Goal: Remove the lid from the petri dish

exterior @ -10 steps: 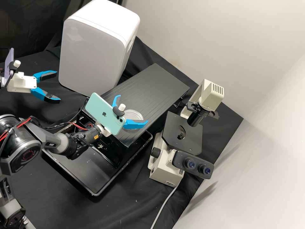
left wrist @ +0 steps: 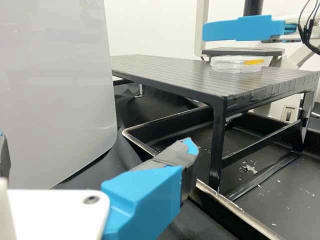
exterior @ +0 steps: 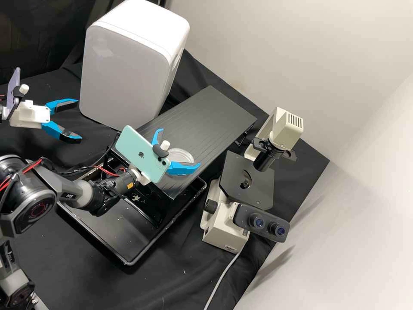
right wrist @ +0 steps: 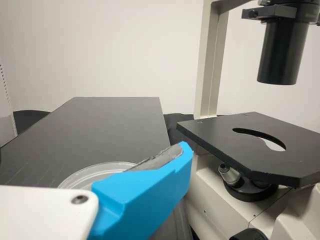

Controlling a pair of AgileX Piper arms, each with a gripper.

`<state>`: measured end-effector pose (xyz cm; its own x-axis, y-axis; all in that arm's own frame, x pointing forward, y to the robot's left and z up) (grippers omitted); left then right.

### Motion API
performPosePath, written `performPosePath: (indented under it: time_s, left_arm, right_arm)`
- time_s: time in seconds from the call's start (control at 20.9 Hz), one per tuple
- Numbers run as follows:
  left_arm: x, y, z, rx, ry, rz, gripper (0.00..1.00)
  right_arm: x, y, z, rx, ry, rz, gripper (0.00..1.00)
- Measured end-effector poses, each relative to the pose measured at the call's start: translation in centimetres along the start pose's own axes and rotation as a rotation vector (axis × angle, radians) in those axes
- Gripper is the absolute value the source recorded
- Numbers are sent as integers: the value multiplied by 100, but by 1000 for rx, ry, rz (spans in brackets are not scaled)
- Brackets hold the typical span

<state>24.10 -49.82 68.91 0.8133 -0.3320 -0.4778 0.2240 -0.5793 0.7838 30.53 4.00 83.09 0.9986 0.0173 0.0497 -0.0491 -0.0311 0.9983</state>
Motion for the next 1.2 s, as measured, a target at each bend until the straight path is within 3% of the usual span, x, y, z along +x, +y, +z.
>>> performPosePath:
  time_s: [0.33, 0.57, 0.76, 0.86, 1.1, 1.2]
  left_arm:
    - [0, 0, 0, 0, 0, 0, 100]
    - [0, 0, 0, 0, 0, 0, 100]
    - [0, 0, 0, 0, 0, 0, 100]
    - [0, 0, 0, 0, 0, 0, 100]
    - [0, 0, 0, 0, 0, 0, 100]
    - [0, 0, 0, 0, 0, 0, 100]
  right_arm:
    - [-129, 59, 155, 11, -30, 42, 100]
    - [-158, -13, 263, 10, -57, 28, 100]
    - [-128, -118, 348, 10, -83, -5, 100]
    - [-121, -168, 348, 4, -82, -22, 100]
    - [-73, -213, 309, 10, -66, -18, 100]
    - [-60, -229, 298, -11, -61, -24, 100]
